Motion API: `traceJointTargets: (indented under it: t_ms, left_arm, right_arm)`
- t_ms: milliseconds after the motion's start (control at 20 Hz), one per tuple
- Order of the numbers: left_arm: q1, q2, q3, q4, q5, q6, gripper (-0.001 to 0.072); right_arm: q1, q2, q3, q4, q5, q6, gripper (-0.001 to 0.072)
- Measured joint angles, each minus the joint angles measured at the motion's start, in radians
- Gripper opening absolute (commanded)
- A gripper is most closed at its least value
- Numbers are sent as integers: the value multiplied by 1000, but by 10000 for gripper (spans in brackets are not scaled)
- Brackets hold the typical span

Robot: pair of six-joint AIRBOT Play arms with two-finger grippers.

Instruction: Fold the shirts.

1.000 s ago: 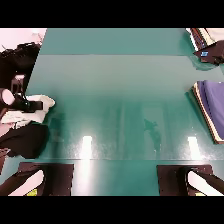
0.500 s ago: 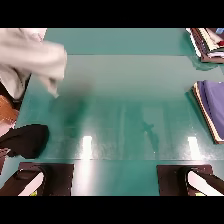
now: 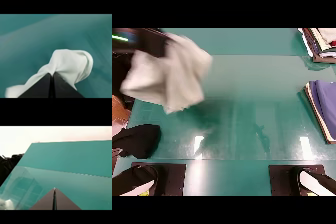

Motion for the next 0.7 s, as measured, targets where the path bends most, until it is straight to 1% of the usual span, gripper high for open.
traceJointTargets:
  t_ms: [50,150,200,300,400,500,600,700]
  left_arm:
    - [-60,-48,2,-21,9,0,50]
    - [-171,-150,4,-66,58,10,557]
    - [-211,-193,5,-84,73,16,542]
    - [-262,-260,6,-112,97,30,543]
    - [-264,-297,7,-90,106,38,542]
    - [-214,-316,5,-61,105,43,542]
    - [-116,-328,-21,-37,103,35,542]
    - [6,-333,-80,-46,118,11,542]
  right_arm:
    - [0,0,1,0,0,0,17]
    - [0,0,2,0,0,0,17]
    - [0,0,3,-1,0,0,17]
    - [0,0,3,0,1,0,17]
    - [0,0,3,-1,2,0,17]
    - [0,0,3,-3,8,0,17]
    - [0,0,3,-5,19,0,17]
    - [0,0,3,-5,30,0,17]
